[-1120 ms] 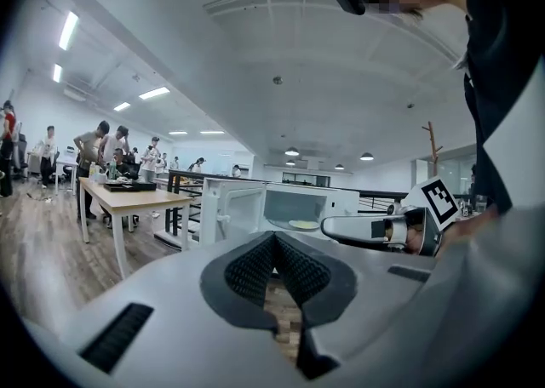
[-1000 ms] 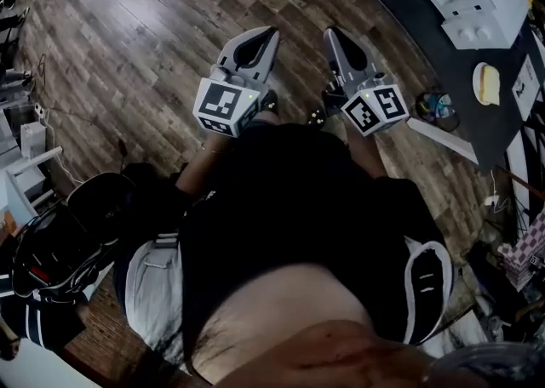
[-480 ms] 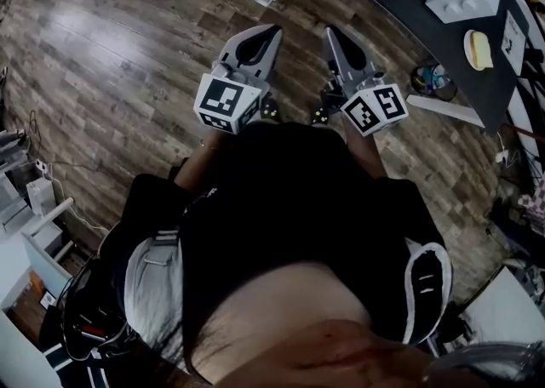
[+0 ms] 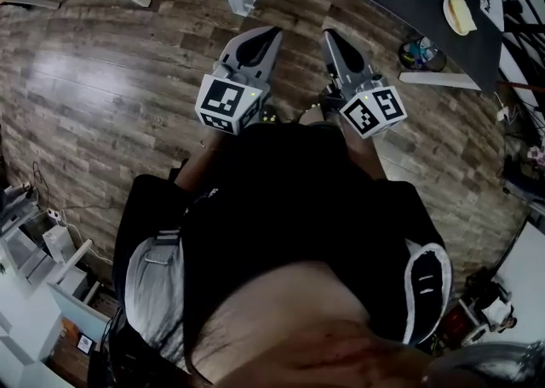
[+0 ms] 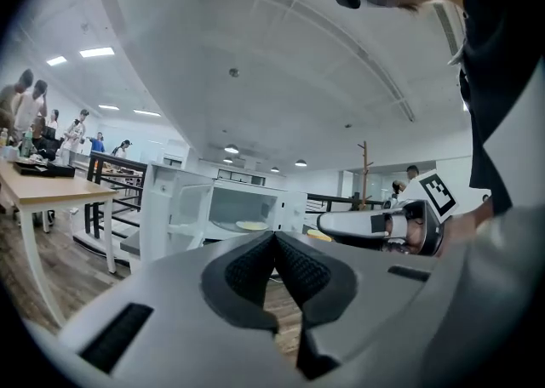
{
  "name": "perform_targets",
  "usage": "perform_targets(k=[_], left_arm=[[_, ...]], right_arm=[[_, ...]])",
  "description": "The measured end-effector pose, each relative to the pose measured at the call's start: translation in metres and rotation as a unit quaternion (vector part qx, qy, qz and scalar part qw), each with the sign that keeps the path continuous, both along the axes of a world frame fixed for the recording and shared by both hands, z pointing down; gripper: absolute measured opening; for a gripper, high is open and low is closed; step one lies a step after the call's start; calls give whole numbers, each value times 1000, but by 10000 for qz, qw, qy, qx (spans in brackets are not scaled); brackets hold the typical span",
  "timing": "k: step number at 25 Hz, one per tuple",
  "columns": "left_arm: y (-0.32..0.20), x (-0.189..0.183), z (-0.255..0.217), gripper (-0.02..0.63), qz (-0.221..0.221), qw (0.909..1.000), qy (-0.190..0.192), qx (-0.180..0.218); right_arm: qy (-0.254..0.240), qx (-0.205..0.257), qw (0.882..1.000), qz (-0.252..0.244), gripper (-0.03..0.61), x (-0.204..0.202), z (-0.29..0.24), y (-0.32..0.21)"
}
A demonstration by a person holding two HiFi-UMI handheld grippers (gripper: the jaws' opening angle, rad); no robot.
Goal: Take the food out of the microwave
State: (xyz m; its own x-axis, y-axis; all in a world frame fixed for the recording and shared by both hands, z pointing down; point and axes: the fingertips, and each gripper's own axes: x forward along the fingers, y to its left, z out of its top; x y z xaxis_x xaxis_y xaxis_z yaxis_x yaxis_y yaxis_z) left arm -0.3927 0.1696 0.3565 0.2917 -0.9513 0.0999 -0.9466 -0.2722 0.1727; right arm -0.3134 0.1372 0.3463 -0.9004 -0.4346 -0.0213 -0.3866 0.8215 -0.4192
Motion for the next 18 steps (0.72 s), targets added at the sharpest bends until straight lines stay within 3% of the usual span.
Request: perform_targets(k=[8,18], left_arm=[[-19,20,3,8,302,9995,84,-43],[-44,17,-2,7,130,9998,-141,31]], right_arm=[[46,3,9994,348,0,23,0,-15],[-211,55,9997,81,0,11,-7,-44]])
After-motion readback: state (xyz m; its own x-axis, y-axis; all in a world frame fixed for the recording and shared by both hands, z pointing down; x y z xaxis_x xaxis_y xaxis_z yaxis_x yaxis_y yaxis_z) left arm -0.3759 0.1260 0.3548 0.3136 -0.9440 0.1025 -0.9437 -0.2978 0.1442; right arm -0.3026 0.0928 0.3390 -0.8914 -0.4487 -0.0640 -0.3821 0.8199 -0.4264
